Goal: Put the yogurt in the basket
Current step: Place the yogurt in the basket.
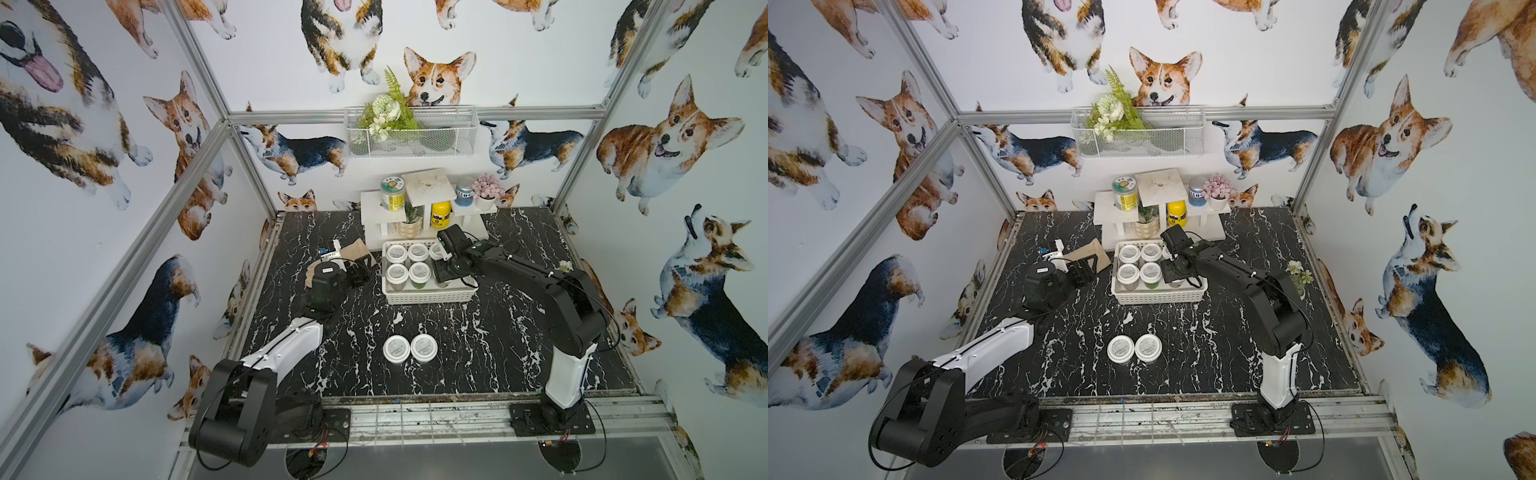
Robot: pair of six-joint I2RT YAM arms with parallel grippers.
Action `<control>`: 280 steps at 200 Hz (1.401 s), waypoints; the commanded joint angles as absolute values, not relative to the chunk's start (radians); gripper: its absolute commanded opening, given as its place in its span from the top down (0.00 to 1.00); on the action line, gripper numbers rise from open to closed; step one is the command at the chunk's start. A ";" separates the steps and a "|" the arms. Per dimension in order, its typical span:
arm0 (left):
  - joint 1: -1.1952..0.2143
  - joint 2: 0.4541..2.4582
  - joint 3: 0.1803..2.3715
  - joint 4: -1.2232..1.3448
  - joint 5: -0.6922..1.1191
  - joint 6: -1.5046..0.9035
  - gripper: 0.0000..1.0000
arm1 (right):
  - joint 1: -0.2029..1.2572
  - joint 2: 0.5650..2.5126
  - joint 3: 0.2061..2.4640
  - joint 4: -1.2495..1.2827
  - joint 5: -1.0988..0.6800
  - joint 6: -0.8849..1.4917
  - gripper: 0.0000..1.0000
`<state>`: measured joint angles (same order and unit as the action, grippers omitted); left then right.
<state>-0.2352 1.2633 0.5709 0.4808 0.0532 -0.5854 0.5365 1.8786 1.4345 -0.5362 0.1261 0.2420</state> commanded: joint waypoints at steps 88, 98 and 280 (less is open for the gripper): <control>-0.234 1.264 0.578 0.499 0.055 -0.580 0.18 | 0.566 1.920 1.480 -0.520 0.158 0.249 0.30; -0.234 1.264 0.578 0.500 0.054 -0.581 0.18 | 0.569 1.918 1.479 -0.520 0.160 0.250 0.30; -0.234 1.264 0.578 0.499 0.055 -0.580 0.18 | 0.515 1.619 1.231 -0.399 0.073 0.341 0.25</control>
